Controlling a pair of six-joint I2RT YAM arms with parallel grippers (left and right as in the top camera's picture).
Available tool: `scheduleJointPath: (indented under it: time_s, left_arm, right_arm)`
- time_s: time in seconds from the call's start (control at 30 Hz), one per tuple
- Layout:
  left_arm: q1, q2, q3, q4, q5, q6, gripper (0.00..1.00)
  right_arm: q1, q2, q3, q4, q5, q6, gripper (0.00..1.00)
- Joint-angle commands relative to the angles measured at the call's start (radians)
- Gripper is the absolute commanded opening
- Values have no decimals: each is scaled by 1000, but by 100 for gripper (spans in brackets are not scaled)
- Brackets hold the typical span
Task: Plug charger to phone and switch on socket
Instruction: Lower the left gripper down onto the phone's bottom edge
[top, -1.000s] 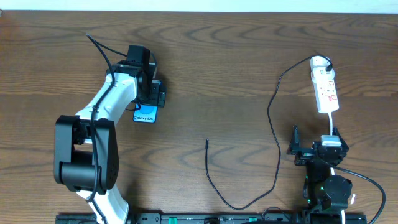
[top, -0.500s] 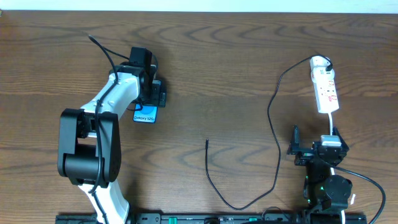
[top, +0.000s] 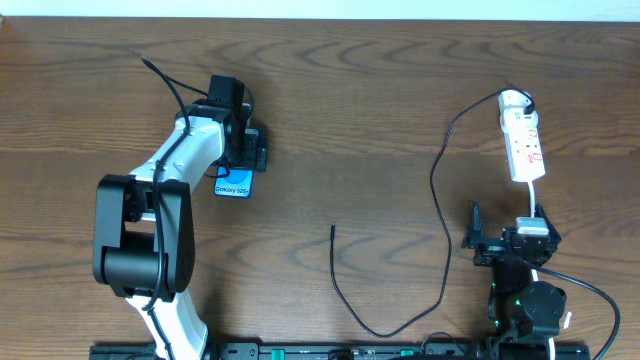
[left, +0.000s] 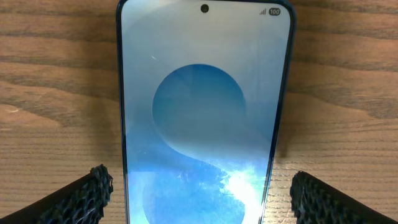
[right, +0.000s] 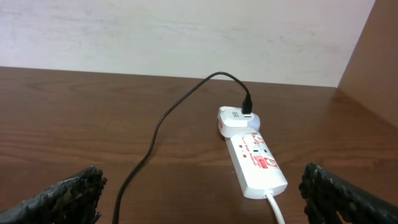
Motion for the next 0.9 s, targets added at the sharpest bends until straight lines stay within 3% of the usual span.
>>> scheduleJointPath:
  time_s: [0.0, 0.87]
  left_arm:
    - [3, 10, 13, 4, -10, -9, 93]
    - [3, 11, -18, 16, -10, -9, 93]
  right_arm:
    - [-5, -9, -2, -3, 2, -13, 99]
    - [-5, -9, -2, -3, 2, -13, 99]
